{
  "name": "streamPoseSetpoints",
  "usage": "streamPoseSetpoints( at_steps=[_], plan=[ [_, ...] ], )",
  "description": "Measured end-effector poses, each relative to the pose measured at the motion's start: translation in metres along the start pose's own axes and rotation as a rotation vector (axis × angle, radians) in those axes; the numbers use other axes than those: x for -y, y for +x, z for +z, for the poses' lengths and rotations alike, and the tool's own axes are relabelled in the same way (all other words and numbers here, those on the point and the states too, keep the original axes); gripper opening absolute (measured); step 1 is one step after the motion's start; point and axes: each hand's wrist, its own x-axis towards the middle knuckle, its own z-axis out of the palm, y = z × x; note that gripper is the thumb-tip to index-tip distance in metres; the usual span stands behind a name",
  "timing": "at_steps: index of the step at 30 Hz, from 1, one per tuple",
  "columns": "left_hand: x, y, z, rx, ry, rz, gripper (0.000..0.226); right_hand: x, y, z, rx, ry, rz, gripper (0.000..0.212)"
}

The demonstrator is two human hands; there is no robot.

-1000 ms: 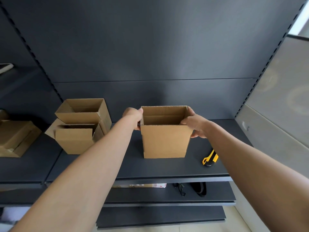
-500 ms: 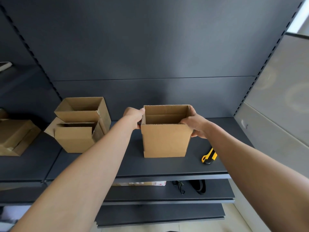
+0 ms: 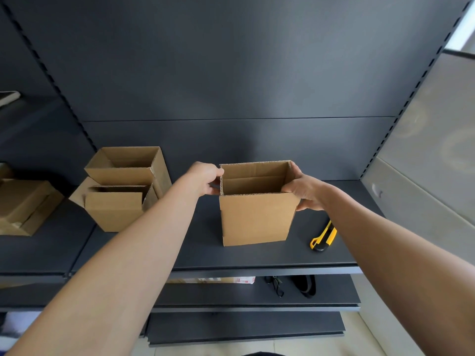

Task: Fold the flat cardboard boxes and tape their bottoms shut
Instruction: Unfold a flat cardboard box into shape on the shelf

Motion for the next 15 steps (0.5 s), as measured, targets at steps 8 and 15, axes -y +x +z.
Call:
streamPoseSetpoints(
  at_steps=[8, 15],
  plan=[
    [0.008, 0.003, 0.005, -0.078, 0.071, -0.039, 0.024, -0.003, 0.003, 0.000, -0.011, -0.031, -0.003, 0.089],
    [0.015, 0.005, 0.029, -0.218, 0.173, 0.045, 0.024, -0.004, 0.008, 0.004, -0.038, -0.050, 0.022, 0.103]
  ],
)
